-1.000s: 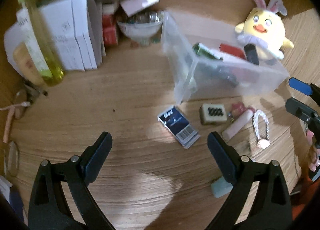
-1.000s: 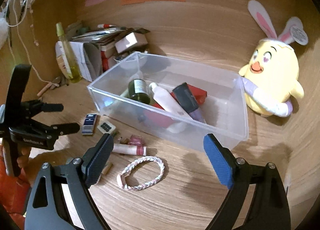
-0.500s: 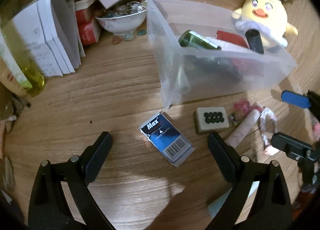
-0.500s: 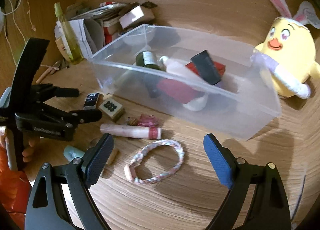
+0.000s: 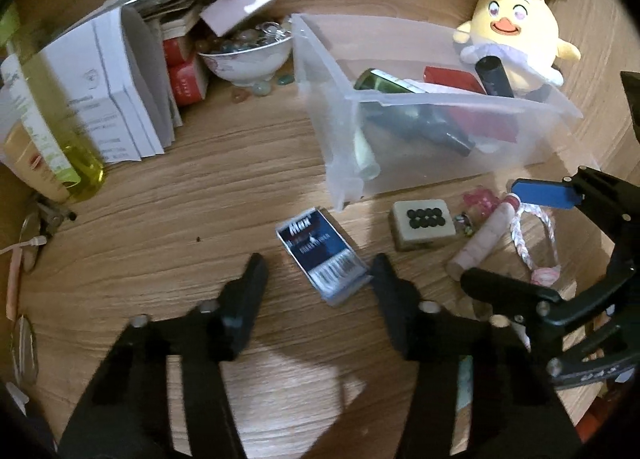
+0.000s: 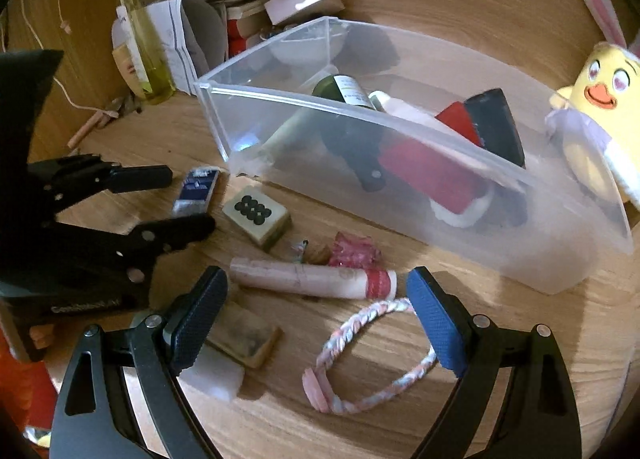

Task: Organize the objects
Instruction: 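Grasp blue Max box with left gripper while right gripper grasps white-red tube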

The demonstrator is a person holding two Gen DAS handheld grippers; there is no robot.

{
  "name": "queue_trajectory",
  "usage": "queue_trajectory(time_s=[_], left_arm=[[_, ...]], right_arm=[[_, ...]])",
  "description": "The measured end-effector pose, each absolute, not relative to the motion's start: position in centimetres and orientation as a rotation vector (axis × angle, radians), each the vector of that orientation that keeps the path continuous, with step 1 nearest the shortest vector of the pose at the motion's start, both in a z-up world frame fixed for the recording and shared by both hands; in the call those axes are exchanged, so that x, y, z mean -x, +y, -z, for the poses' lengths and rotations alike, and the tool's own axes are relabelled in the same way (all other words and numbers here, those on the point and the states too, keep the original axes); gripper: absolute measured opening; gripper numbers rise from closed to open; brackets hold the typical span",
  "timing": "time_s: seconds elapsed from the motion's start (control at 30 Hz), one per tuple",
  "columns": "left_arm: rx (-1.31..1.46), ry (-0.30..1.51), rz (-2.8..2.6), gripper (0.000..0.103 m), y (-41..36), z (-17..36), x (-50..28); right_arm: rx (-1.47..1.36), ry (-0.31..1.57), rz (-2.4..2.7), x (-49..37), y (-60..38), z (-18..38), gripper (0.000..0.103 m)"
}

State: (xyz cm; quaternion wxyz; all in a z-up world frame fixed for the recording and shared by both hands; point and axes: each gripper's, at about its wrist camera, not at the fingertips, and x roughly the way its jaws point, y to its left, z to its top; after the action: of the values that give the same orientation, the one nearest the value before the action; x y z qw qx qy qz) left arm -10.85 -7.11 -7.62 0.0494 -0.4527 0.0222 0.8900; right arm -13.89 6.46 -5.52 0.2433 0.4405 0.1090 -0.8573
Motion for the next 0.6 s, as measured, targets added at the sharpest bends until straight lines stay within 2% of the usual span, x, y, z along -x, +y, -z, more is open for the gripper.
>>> queue_trajectory(time_s=[0.07,0.13,0.3,0.4,0.43,0.6], left_arm=[[1.377,0.059,-2.721,0.035,-7.4,7.5,10.6],[1.378,0.049,-2.725,0.031,-7.7,7.5,10.4],[1.403,0.032,-2.710,0.032,-8.0,7.4,9.6],[1.409,0.003,-2.698,0.047,-8.0,7.3,9.9],[1.403,-0.006,-2.705,0.054,-8.0,7.2,10.2],[1.425,-0.046,-2.703,0.056,-8.3,7.6,11.9]], right_arm=[[-1.215,0.293,2.334,14.1,6.4,5.6,0.090],[-1.233,0.266,2.325,14.4,6.5,5.7,0.090],[-1.235,0.252,2.321,14.6,6.6,5.7,0.091],[-1.232,0.261,2.294,14.4,6.3,5.7,0.097],[-1.228,0.263,2.286,14.4,6.3,5.7,0.098],[-1.216,0.246,2.319,14.4,6.6,5.5,0.096]])
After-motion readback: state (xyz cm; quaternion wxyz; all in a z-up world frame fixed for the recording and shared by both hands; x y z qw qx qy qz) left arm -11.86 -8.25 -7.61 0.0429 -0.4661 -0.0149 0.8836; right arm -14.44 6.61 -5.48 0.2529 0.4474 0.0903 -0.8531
